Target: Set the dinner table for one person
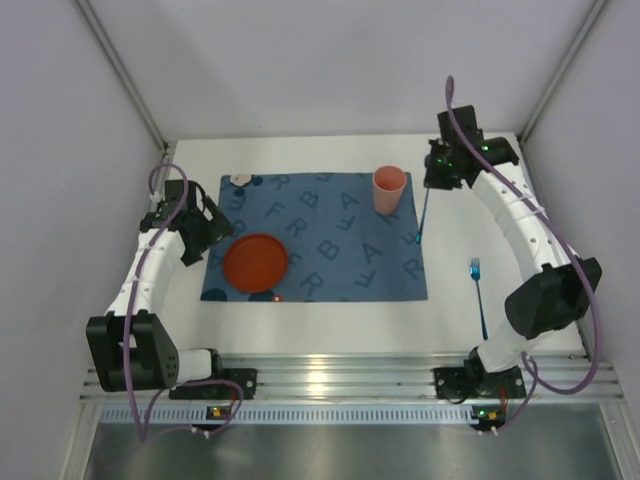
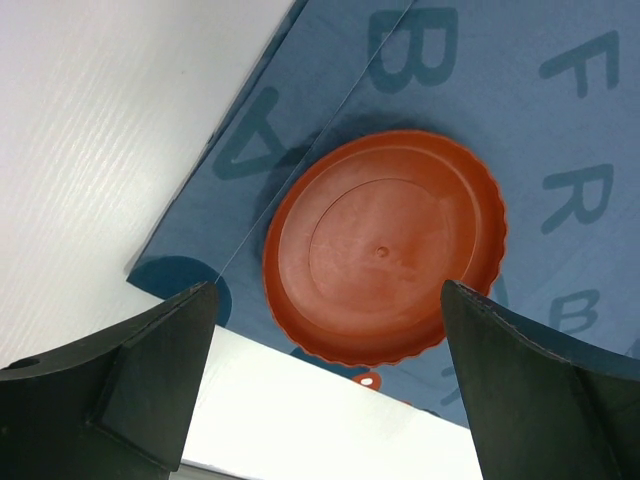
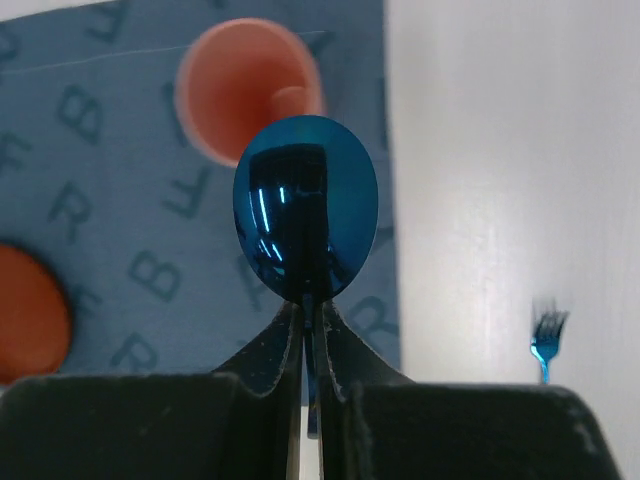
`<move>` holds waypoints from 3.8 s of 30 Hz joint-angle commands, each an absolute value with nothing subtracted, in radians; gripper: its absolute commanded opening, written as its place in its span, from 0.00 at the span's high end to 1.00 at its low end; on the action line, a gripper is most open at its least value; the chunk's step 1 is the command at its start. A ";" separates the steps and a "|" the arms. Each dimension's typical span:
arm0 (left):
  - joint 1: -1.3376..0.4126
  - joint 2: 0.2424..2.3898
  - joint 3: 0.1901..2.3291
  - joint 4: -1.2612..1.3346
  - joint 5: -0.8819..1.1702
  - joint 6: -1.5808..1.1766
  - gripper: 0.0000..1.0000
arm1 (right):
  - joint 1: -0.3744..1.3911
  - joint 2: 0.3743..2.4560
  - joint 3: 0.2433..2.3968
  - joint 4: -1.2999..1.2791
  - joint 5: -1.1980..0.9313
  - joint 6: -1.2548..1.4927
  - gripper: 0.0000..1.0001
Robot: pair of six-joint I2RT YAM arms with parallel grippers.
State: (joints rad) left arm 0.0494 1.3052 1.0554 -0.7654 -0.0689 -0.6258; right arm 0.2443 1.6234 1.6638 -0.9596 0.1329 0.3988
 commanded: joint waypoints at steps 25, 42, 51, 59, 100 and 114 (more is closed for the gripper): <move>0.025 1.333 1.151 -0.833 -0.101 -0.612 0.01 | 0.545 2.077 1.672 -0.888 0.110 0.449 1.00; 0.025 1.325 1.111 -0.827 -0.118 -0.600 0.02 | 0.594 1.984 1.697 -0.890 -0.020 0.446 0.42; 0.025 1.359 1.109 -0.799 -0.104 -0.601 0.01 | 0.471 1.617 1.609 -0.957 0.057 0.408 0.35; 0.023 1.388 1.086 -0.744 -0.074 -0.621 0.02 | 0.221 1.456 1.396 -0.957 0.037 0.347 0.35; 0.049 1.397 0.899 -0.589 -0.031 -0.591 0.41 | 0.551 2.027 1.640 -0.818 0.074 0.317 0.68; 0.044 1.434 0.833 -0.551 -0.092 -0.589 0.50 | 0.497 1.783 1.673 -0.934 0.064 0.342 0.64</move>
State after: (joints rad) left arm 0.0448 1.4448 0.8528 -0.5934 -0.0639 -0.5976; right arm 0.5240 1.8656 1.6138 -0.8745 0.0525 0.3267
